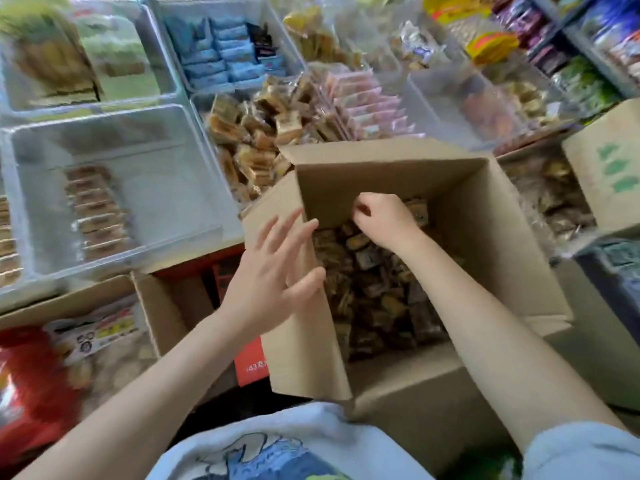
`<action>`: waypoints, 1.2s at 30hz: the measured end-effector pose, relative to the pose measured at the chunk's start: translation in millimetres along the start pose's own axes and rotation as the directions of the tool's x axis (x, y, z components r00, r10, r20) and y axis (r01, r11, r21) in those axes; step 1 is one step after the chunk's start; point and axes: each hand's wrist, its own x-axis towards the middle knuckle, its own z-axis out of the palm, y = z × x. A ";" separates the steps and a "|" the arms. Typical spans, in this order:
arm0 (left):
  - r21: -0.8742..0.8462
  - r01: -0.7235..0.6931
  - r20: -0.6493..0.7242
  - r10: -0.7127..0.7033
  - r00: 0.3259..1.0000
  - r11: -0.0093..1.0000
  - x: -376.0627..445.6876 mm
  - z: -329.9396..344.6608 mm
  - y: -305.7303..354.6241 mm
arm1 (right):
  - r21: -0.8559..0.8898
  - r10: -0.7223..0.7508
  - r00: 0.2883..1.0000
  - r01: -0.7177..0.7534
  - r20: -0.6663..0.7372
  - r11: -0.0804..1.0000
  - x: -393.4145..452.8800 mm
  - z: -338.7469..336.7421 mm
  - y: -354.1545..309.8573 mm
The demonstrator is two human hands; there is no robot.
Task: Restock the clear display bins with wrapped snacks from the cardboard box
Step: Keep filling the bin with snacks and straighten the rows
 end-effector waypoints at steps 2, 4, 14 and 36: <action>0.026 0.021 -0.011 -0.021 1.000 0.999 6.0 9.6 1.6 | -0.095 0.034 0.991 -0.022 0.129 0.995 18.2 18.8 20.4; 0.054 0.020 -0.043 -0.018 0.999 0.998 7.9 13.4 0.6 | -0.171 0.044 0.969 -0.002 0.241 0.985 34.6 39.9 37.9; 0.046 0.021 -0.118 -0.016 0.993 0.999 10.0 21.3 -3.3 | -0.692 -0.164 0.924 0.368 0.344 0.621 53.9 118.6 93.6; -0.577 0.137 -0.050 -0.203 0.978 0.805 4.5 -37.3 0.9 | 0.958 -0.416 0.863 -0.255 0.287 0.133 -15.3 -45.1 -41.9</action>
